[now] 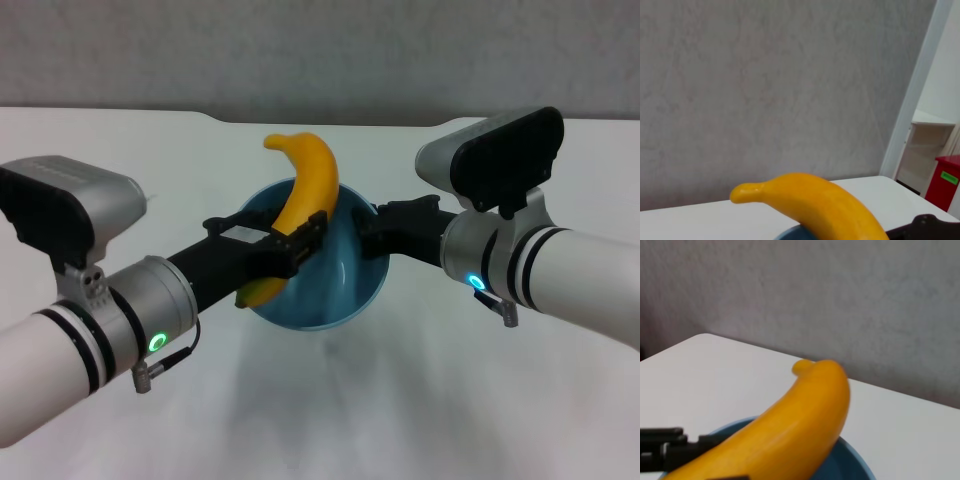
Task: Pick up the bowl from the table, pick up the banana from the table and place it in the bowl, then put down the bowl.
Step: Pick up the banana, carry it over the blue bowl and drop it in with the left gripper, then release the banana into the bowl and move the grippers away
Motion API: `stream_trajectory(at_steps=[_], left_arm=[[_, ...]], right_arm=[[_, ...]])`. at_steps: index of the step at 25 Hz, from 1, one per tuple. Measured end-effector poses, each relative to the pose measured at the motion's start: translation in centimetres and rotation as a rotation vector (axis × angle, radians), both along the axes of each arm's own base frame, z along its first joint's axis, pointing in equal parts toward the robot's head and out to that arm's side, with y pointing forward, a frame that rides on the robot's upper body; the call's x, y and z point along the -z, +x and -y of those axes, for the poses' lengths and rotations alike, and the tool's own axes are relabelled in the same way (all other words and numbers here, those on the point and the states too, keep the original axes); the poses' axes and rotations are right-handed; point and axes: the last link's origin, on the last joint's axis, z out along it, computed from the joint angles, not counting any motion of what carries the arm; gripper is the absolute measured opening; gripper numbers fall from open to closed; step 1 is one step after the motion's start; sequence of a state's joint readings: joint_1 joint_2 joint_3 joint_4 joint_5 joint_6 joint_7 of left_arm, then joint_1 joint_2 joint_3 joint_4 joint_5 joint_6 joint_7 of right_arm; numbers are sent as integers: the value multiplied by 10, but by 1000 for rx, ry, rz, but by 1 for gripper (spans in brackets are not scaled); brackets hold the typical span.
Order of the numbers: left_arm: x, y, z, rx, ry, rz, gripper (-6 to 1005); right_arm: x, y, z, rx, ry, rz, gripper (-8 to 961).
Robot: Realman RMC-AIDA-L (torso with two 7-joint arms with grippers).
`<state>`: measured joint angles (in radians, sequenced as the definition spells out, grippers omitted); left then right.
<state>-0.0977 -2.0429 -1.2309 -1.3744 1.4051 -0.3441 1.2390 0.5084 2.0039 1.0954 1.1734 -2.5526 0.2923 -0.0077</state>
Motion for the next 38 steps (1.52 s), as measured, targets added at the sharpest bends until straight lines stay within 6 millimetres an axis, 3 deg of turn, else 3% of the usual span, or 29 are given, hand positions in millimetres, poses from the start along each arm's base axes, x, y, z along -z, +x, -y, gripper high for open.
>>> stream_trajectory(at_steps=[20,22,25,28,34,38], left_arm=[[3,1,-3,18,-9,-13,631],[-1,-1,-4,13,0,-13,881],[-8,-6,-8,-3,24,-16,889],[-23,-20,-12,-44,70,-16,897],[-65,-68,-16,-198,194,-5,897],[-74,-92,-13,-274,221,2,897]], right_arm=[[0,4,0,9,-2,6,41],[1,6,0,14,-3,7,41],[1,11,1,27,-3,9,41],[2,19,2,57,-8,11,41],[0,33,-5,138,-19,1,42],[-2,38,-16,251,-55,-49,42]])
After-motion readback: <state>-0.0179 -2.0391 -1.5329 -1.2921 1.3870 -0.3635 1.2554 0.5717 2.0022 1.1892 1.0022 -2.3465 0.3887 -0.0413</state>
